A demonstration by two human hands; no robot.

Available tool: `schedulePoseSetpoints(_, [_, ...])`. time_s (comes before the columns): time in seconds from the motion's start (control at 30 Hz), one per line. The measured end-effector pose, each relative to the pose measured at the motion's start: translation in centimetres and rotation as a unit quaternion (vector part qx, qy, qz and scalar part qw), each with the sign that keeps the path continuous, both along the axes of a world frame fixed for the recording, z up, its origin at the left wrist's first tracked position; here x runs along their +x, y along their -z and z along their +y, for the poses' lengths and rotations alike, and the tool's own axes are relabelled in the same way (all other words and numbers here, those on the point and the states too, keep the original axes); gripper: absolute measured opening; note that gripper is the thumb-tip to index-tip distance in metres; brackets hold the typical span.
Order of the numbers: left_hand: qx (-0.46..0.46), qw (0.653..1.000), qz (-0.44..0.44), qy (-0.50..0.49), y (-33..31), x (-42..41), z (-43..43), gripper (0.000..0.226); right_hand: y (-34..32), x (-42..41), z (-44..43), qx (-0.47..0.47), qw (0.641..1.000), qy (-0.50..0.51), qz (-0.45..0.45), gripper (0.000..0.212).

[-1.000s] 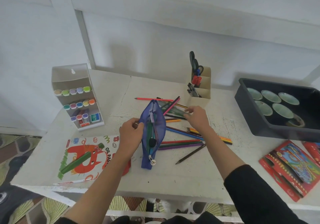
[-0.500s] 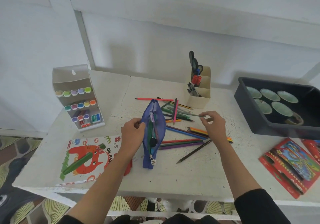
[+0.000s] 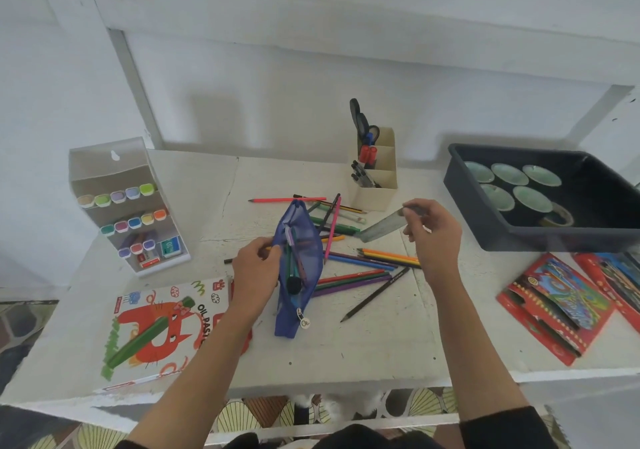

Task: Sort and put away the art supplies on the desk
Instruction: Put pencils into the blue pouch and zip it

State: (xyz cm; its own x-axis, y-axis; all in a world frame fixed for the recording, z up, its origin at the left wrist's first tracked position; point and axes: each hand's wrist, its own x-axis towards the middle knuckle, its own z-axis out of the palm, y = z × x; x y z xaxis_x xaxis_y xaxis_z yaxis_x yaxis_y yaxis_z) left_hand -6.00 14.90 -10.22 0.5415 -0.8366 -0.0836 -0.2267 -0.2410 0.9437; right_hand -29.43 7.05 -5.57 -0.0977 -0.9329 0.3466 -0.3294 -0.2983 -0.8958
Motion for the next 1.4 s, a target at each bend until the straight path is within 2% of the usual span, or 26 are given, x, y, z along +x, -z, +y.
schedulePoseSetpoints(0.13, [0.008,1.0,-0.004,-0.004,0.1,0.1,-0.1,0.018,-2.6,2.2,1.4,-0.018,0.994,-0.071,-0.081,0.018])
schedulePoseSetpoints(0.2, [0.009,1.0,-0.003,-0.006,0.0,0.1,-0.1,0.02,-3.7,3.6,2.4,-0.025,0.983,-0.117,-0.139,0.019])
schedulePoseSetpoints(0.27, [0.006,1.0,-0.009,-0.006,-0.1,0.0,0.0,0.02,-3.9,4.9,3.2,-0.014,0.971,-0.177,-0.159,0.018])
schedulePoseSetpoints(0.33, [0.005,1.0,-0.011,-0.007,-0.1,0.0,0.1,0.021,-3.3,6.0,3.7,-0.011,0.966,-0.235,-0.104,0.017])
schedulePoseSetpoints(0.43, [0.003,1.0,-0.01,-0.015,0.1,0.2,0.2,0.018,-2.0,7.2,4.1,-0.037,0.95,-0.305,0.053,0.016])
schedulePoseSetpoints(0.53, [0.002,1.0,-0.018,-0.014,0.1,0.3,0.4,0.019,-1.0,8.3,4.5,-0.044,0.911,-0.375,0.166,0.018])
schedulePoseSetpoints(0.63, [-0.006,1.0,-0.02,-0.017,0.1,0.7,0.6,0.019,0.1,9.2,4.7,-0.048,0.862,-0.406,0.3,0.038])
schedulePoseSetpoints(0.67, [-0.006,0.999,-0.022,-0.023,0.1,0.8,0.6,0.019,0.4,9.3,4.6,-0.055,0.86,-0.399,0.314,0.047])
schedulePoseSetpoints(0.73, [0.002,0.999,-0.025,-0.04,0.3,1.2,0.6,0.02,0.8,9.2,4.4,-0.065,0.889,-0.359,0.276,0.056])
schedulePoseSetpoints(0.83, [0.012,0.999,-0.02,-0.049,0.3,1.5,0.6,0.019,1.4,8.5,2.5,-0.052,0.95,-0.233,0.201,0.047])
schedulePoseSetpoints(0.87, [0.015,0.999,-0.018,-0.047,0.2,1.5,0.6,0.019,1.5,8.1,1.5,-0.023,0.962,-0.184,0.198,0.042])
schedulePoseSetpoints(0.93, [0.019,0.999,-0.015,-0.047,0.1,1.5,0.7,0.018,2.0,7.1,-0.8,0.057,0.964,-0.105,0.238,0.034])
schedulePoseSetpoints(1.0, [0.023,0.999,-0.016,-0.046,0.0,1.5,0.7,0.017,2.9,6.2,-3.4,0.125,0.945,-0.069,0.295,0.031])
schedulePoseSetpoints(1.1, [0.022,0.999,-0.015,-0.045,-0.1,1.8,0.8,0.018,4.1,6.0,-7.1,0.165,0.897,-0.084,0.402,0.037])
schedulePoseSetpoints(1.17, [0.024,0.998,-0.021,-0.046,-0.1,2.1,0.7,0.019,4.5,6.5,-8.6,0.165,0.859,-0.095,0.475,0.041])
schedulePoseSetpoints(1.27, [0.03,0.998,-0.029,-0.04,0.1,2.6,0.8,0.019,4.7,7.6,-9.2,0.137,0.824,-0.107,0.539,0.047])
schedulePoseSetpoints(1.4, [0.03,0.998,-0.043,-0.028,0.2,3.1,0.9,0.02,5.2,8.8,-9.3,0.094,0.778,-0.076,0.616,0.034])
